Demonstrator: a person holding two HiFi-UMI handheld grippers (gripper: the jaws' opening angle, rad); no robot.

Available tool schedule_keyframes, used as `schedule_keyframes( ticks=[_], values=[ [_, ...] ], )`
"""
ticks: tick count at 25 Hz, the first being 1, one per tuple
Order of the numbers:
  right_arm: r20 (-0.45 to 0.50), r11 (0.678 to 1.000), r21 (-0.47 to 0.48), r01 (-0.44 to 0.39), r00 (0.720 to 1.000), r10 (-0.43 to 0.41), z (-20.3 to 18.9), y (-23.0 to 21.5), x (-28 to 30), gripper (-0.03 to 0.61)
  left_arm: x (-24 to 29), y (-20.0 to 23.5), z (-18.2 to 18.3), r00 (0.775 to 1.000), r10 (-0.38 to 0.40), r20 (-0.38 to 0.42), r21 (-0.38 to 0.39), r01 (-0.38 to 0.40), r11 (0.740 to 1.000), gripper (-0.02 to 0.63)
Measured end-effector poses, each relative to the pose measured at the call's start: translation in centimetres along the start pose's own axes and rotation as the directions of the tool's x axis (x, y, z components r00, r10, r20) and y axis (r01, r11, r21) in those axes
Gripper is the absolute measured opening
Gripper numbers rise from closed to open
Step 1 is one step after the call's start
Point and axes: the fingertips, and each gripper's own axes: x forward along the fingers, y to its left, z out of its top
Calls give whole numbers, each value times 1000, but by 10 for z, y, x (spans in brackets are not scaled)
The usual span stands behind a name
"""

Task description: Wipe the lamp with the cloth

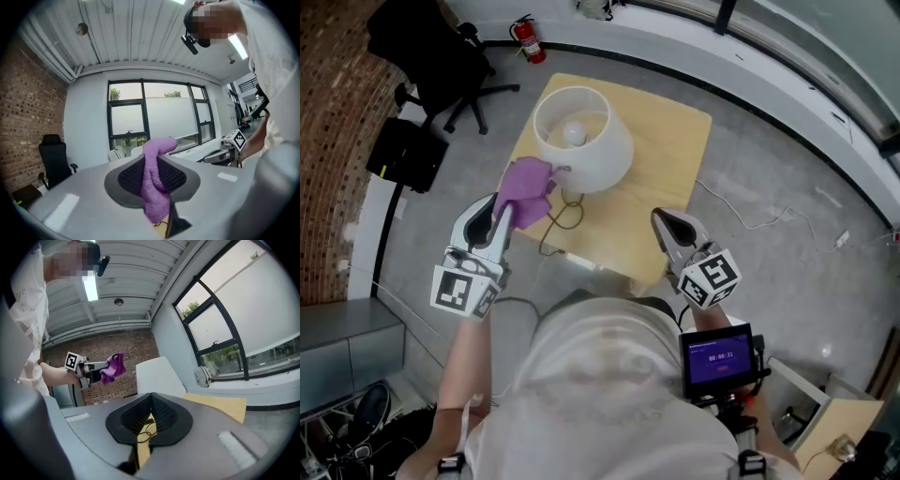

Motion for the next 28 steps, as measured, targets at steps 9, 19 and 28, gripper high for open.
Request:
schedule_keyframes(
  ticks=[9, 19, 28],
  values=[
    [34, 998, -56, 27, 999, -26, 1, 90, -4, 11, -49, -13, -71, 990, -140, -31, -87, 137, 987, 77],
    [43, 989, -114, 88, 996, -84, -5, 152, 4, 12, -86, -11, -107, 973, -229, -29, -106, 224, 969, 77],
    [38, 988, -124, 91, 995, -87, 0, 153, 5, 12, -77, -15, -100, 970, -242, -14, -83, 240, 967, 77]
  ],
)
